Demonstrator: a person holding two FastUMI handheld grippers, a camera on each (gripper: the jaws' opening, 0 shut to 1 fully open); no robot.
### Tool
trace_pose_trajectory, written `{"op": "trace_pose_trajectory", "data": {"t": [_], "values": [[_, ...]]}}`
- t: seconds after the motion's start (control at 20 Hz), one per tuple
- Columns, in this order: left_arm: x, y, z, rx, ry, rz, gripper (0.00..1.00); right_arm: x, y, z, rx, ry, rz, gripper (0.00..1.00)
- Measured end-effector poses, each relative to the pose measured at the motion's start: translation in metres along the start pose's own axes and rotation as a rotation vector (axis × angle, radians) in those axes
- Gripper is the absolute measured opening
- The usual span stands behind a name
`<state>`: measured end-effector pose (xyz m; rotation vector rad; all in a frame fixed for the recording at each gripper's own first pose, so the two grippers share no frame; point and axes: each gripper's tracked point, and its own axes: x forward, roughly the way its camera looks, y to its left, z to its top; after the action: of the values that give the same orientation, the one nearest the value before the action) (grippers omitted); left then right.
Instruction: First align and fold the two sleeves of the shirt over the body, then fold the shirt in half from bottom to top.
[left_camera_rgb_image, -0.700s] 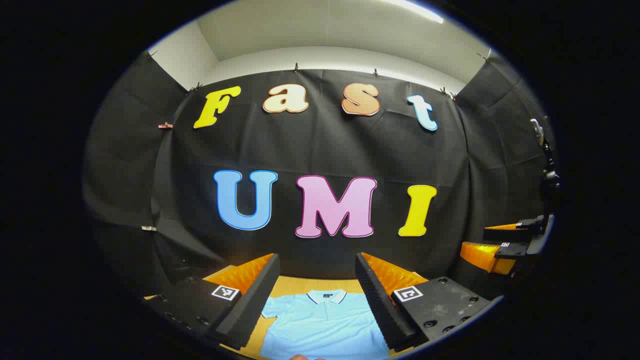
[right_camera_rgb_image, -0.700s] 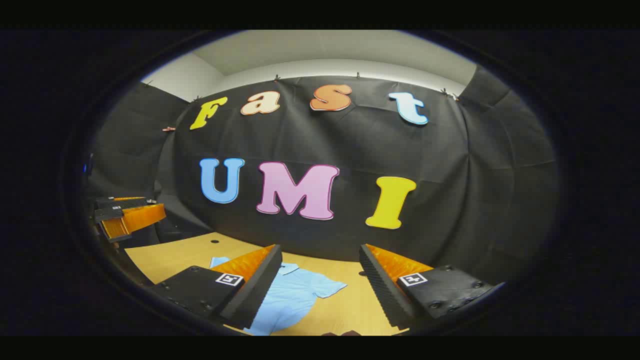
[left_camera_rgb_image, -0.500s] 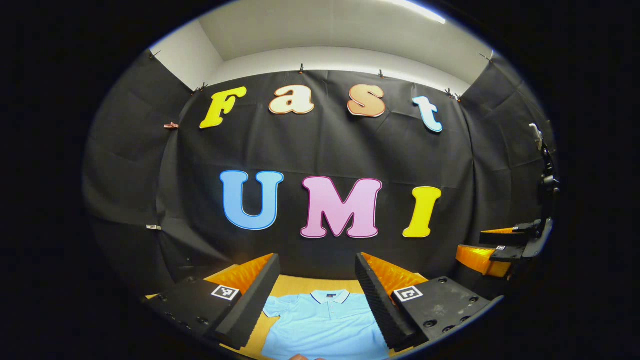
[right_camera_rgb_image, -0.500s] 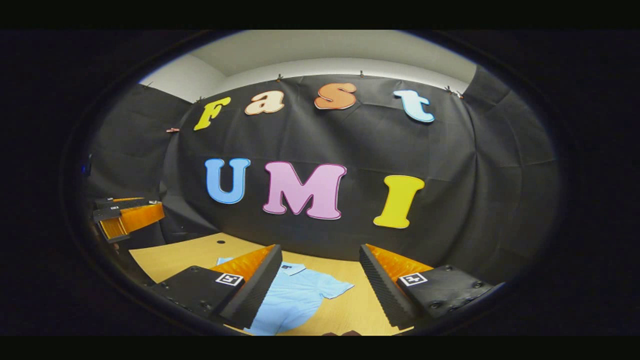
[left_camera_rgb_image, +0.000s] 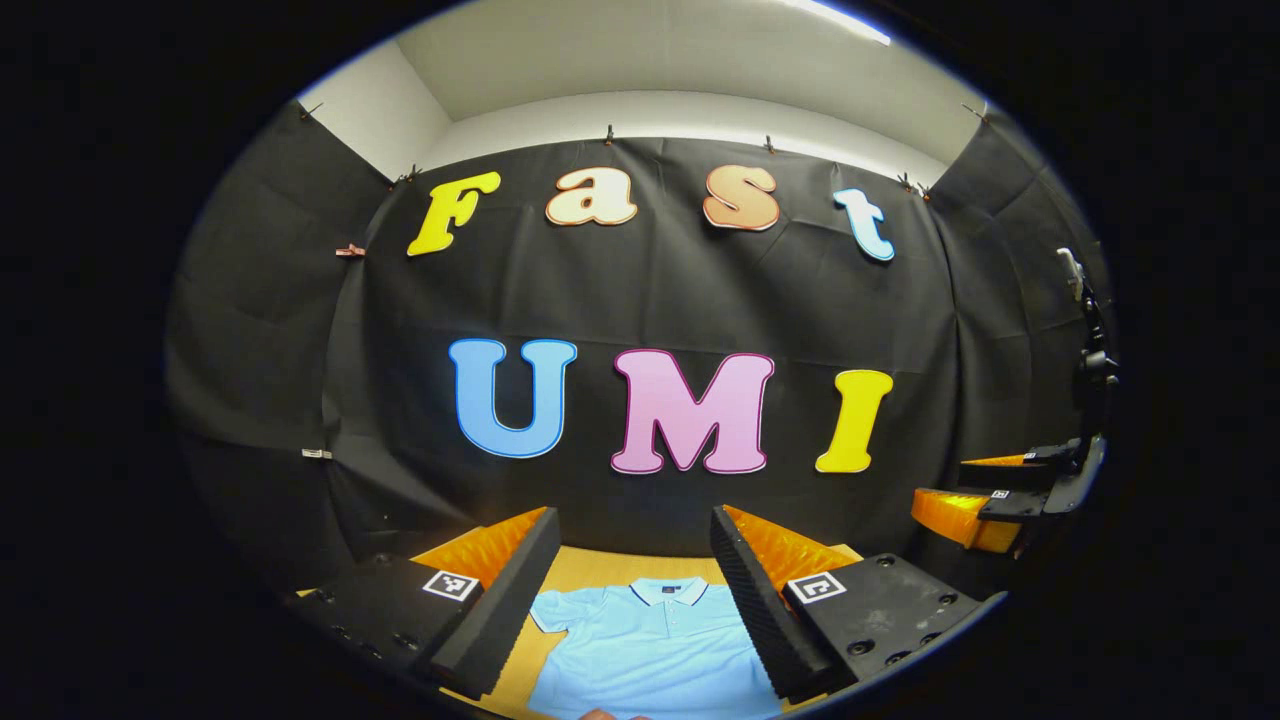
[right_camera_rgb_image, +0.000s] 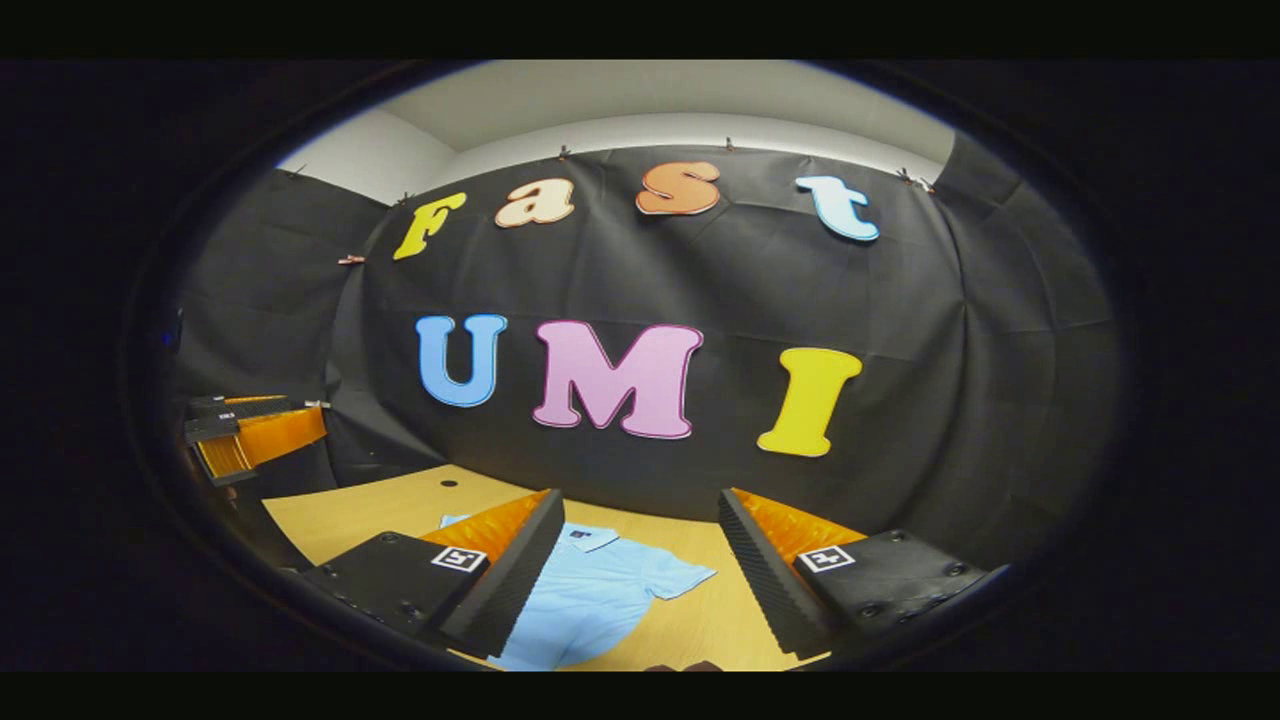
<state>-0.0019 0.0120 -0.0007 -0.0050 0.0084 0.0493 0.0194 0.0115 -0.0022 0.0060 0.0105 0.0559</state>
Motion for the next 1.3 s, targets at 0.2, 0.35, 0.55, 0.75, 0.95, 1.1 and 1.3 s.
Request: {"op": "trace_pose_trajectory", "data": {"t": [0.2, 0.35, 0.55, 0.75, 0.95, 1.1, 1.3], "values": [[0.001, 0.010, 0.000, -0.001, 0.004, 0.009, 0.96, 0.008, 0.004, -0.003, -0.004, 0.009, 0.006, 0.97], [0.005, 0.021, -0.003, -0.017, 0.014, -0.009, 0.96, 0.021, 0.009, 0.004, -0.018, 0.012, 0.014, 0.96], [0.011, 0.032, -0.005, -0.018, 0.030, -0.050, 0.96, 0.037, 0.010, 0.003, -0.057, 0.025, -0.009, 0.97], [0.007, 0.043, -0.007, -0.015, 0.045, -0.100, 0.96, 0.061, -0.002, -0.007, -0.053, 0.099, -0.020, 0.97], [0.000, 0.054, -0.024, -0.036, 0.075, -0.105, 0.96, 0.099, -0.022, -0.040, 0.008, 0.241, -0.043, 0.97], [0.004, 0.062, -0.026, -0.035, 0.074, -0.071, 0.96, 0.123, -0.029, -0.069, 0.014, 0.293, -0.051, 0.97], [0.019, 0.068, -0.025, 0.010, 0.078, -0.043, 0.96, 0.165, -0.039, -0.120, 0.035, 0.369, -0.053, 0.97]]}}
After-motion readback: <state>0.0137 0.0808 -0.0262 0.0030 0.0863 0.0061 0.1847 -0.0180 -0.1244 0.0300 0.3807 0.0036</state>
